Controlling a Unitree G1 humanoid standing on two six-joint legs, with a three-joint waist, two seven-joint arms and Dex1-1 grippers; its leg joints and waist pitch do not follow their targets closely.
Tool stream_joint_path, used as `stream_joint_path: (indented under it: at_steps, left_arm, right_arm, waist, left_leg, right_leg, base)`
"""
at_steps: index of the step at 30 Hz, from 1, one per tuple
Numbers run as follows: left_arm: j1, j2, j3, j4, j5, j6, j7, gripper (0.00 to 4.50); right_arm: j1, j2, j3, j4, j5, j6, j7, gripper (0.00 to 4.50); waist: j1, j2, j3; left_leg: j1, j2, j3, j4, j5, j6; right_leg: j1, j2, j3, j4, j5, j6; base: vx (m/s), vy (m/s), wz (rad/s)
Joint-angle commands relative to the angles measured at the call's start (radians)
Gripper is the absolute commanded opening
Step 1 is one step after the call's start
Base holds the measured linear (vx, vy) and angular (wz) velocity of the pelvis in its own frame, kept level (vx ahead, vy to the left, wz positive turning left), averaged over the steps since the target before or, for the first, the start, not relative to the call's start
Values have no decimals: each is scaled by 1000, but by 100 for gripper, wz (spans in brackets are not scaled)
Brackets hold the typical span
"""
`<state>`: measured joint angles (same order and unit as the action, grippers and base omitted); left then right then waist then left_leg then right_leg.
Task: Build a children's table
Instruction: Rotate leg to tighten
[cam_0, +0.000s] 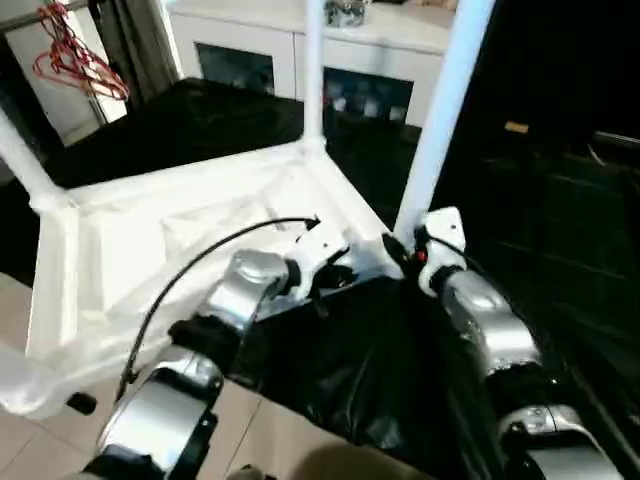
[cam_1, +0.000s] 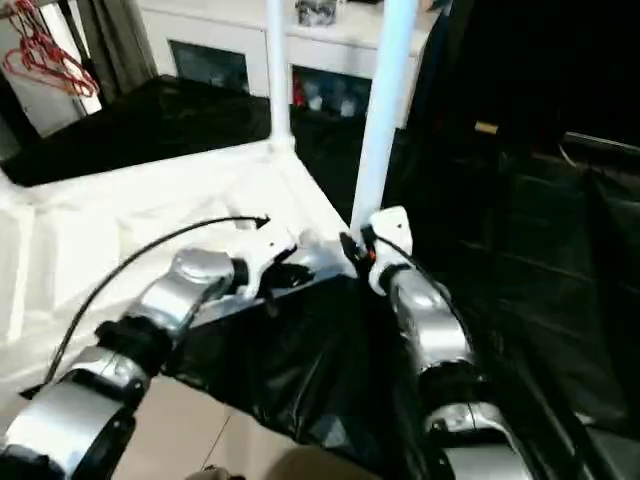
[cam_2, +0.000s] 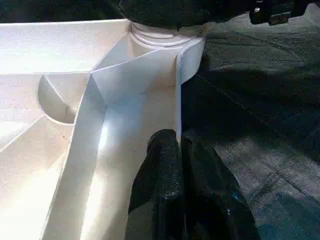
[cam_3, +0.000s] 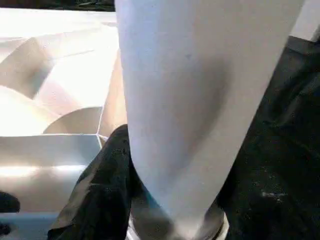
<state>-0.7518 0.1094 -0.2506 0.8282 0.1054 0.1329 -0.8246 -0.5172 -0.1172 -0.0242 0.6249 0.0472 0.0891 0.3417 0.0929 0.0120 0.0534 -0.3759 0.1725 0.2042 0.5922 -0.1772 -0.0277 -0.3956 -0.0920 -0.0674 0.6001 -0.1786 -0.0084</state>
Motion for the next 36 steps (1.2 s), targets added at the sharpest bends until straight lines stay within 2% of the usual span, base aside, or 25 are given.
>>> stream_joint_path:
  at_steps: [1,3,4,6,10,12,13,15,21,25,29,32,36]
  left_arm:
    - [-48,-47,-1,-23,-14,-25,31,0]
    - [-37,-39,-6,-40,-26,-54,-27,0]
    - [-35,-37,-6,-43,-27,-54,-33,0]
    - [-22,-25,-9,-56,-37,-66,-66,0]
    - [9,4,-15,-90,-52,-86,-133,0]
    - [25,19,-16,-111,-66,-91,-171,0]
    - [40,34,-17,-131,-75,-96,-204,0]
    - [50,50,-16,-142,-80,-99,-227,0]
    - [72,89,-12,-167,-90,-106,-291,0]
    - [87,108,-10,-194,-100,-98,-329,0]
    - [106,143,-16,-223,-115,-93,-390,0]
    - [113,156,-16,-229,-114,-92,-409,0]
    - [125,174,-16,-244,-114,-85,-435,0]
  right_arm:
    - [16,62,74,41,-1,31,76,266]
    - [13,55,73,36,4,32,96,286]
    - [14,52,74,36,3,29,96,286]
    - [10,35,74,45,-8,6,96,315]
    - [3,-21,75,62,-25,-22,124,321]
    - [4,-47,70,56,-20,-32,160,321]
    - [5,-71,64,45,-9,-36,205,321]
    - [9,-100,66,27,0,-42,264,321]
    - [42,-190,92,-49,45,-58,472,321]
    - [68,-228,103,-97,87,-54,595,321]
    - [99,-269,110,-158,146,-52,745,321]
    - [106,-281,118,-171,158,-49,786,321]
    - [116,-292,124,-189,174,-29,822,286]
  waist:
    - [-2,-2,-63]
    - [-3,-2,-64]
    - [-3,-3,-63]
    - [-3,-4,-63]
    - [-4,-4,-66]
    - [-4,-4,-67]
    - [-1,-3,-70]
    - [-2,-1,-70]
    - [3,-2,-66]
    - [12,-4,-67]
    - [17,-2,-68]
    - [20,-2,-67]
    - [23,-5,-67]
  left_leg:
    - [22,61,-37,-85,-296,-8]
    - [19,61,-36,-84,-280,3]
    - [19,60,-36,-84,-278,6]
    - [19,61,-35,-83,-271,11]
    - [18,62,-35,-80,-251,15]
    - [17,61,-31,-77,-228,26]
    - [14,63,-32,-75,-209,36]
    - [13,63,-30,-72,-193,60]
    - [13,65,-27,-71,-213,68]
    - [11,68,-28,-69,-204,74]
    - [12,70,-29,-69,-203,83]
    - [13,70,-28,-71,-211,76]
    - [14,70,-29,-71,-204,67]
  right_leg:
    - [33,-72,48,-81,-255,-194]
    - [36,-71,48,-76,-213,-210]
    - [37,-72,48,-77,-214,-211]
    - [37,-74,48,-77,-216,-216]
    - [40,-74,47,-73,-199,-222]
    - [39,-71,48,-68,-151,-238]
    - [45,-74,48,-63,-115,-246]
    - [44,-71,46,-59,-83,-260]
    - [43,-70,44,-64,-140,-260]
    - [45,-72,44,-61,-142,-260]
    - [41,-71,43,-60,-139,-263]
    - [40,-71,43,-62,-158,-264]
    - [39,-71,44,-61,-162,-261]
  base:
    - [0,0,0]
    - [0,0,0]
    - [0,0,0]
    - [0,0,0]
    - [0,0,0]
    - [0,0,0]
    - [0,0,0]
    - [0,0,0]
    - [0,0,0]
    - [0,0,0]
    - [0,0,0]
    - [0,0,0]
    - [0,0,0]
